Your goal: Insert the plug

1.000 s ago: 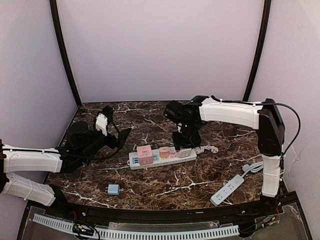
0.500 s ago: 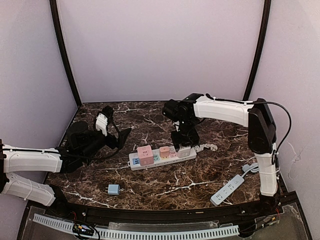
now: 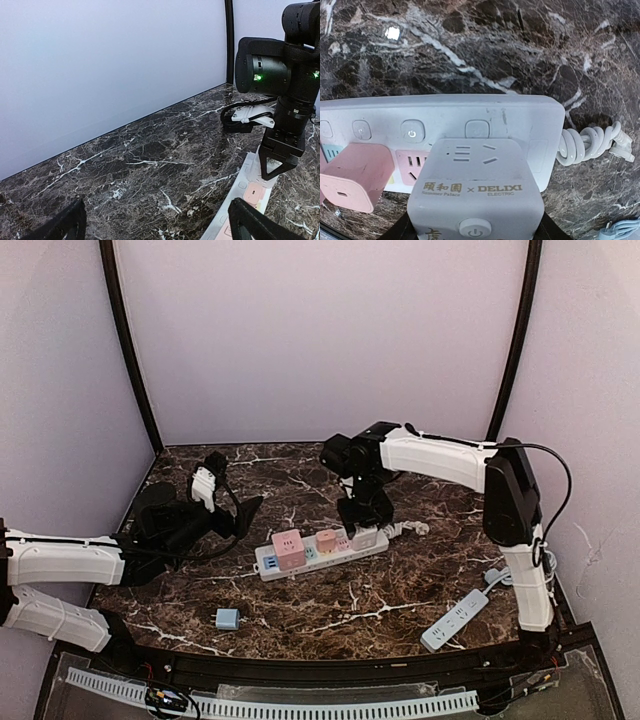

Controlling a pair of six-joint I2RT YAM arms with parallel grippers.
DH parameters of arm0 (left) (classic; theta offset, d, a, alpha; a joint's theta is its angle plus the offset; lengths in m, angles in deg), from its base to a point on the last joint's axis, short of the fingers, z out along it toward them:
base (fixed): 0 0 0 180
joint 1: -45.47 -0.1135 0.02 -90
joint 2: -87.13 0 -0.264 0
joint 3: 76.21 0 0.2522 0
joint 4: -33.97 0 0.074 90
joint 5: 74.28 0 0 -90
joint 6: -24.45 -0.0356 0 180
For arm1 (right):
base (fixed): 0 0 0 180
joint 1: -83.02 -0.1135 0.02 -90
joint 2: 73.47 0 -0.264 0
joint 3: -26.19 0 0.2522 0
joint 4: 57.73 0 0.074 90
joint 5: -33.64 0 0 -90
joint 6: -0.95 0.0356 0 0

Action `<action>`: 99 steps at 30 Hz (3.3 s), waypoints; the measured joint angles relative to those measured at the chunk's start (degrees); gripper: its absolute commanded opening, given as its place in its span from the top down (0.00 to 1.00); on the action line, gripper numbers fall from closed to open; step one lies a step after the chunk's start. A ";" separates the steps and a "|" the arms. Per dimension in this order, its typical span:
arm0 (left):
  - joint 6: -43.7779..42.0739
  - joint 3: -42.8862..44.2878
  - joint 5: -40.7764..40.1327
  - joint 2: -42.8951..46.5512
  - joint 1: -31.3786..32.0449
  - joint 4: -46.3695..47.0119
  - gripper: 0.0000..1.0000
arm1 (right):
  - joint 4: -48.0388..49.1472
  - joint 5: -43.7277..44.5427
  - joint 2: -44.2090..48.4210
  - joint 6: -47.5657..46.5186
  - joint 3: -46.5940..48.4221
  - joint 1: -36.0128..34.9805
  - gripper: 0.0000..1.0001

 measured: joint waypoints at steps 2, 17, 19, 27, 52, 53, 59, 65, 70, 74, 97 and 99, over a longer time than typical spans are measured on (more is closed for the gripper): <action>0.00 0.02 0.02 -0.17 0.00 0.02 0.01 | -0.39 -0.11 -1.44 -0.83 2.38 0.20 1.00; 0.00 0.09 0.15 -0.61 0.00 0.00 0.01 | 2.64 -0.61 -13.86 -2.47 23.23 3.78 0.84; 0.00 0.09 0.15 -0.76 0.00 0.02 0.01 | 5.38 -0.68 -13.75 -2.54 22.58 4.48 0.72; 0.04 1.09 0.76 -2.78 -0.11 -0.04 0.01 | 15.02 -0.76 -11.82 -3.82 17.90 5.62 0.32; 2.34 14.64 22.34 -16.06 6.14 -7.61 0.04 | 38.69 8.33 39.85 2.67 -38.88 6.78 0.01; 2.10 15.93 22.53 -17.35 8.09 -8.31 0.04 | 39.21 8.94 41.62 3.52 -41.86 6.86 0.01; 1.70 26.23 23.30 -27.91 19.52 -11.80 0.05 | 40.59 13.20 49.46 7.80 -49.59 7.04 0.01; 1.64 41.79 20.44 -44.59 28.59 -17.51 0.08 | 41.79 17.77 59.93 11.30 -54.69 7.06 0.01; 1.66 51.21 17.09 -53.42 33.97 -22.93 0.09 | 41.31 19.69 64.98 12.46 -57.81 7.06 0.01; 1.62 60.26 13.81 -60.70 37.16 -27.02 0.09 | 41.07 20.37 68.74 12.63 -59.06 7.06 0.01; 3.41 74.69 -0.09 -73.24 40.70 -34.01 0.69 | 40.68 20.11 75.76 12.55 -62.82 7.06 0.01; 3.52 72.63 -1.20 -72.39 40.68 -32.50 0.69 | 40.70 19.76 75.73 12.37 -62.82 7.06 0.01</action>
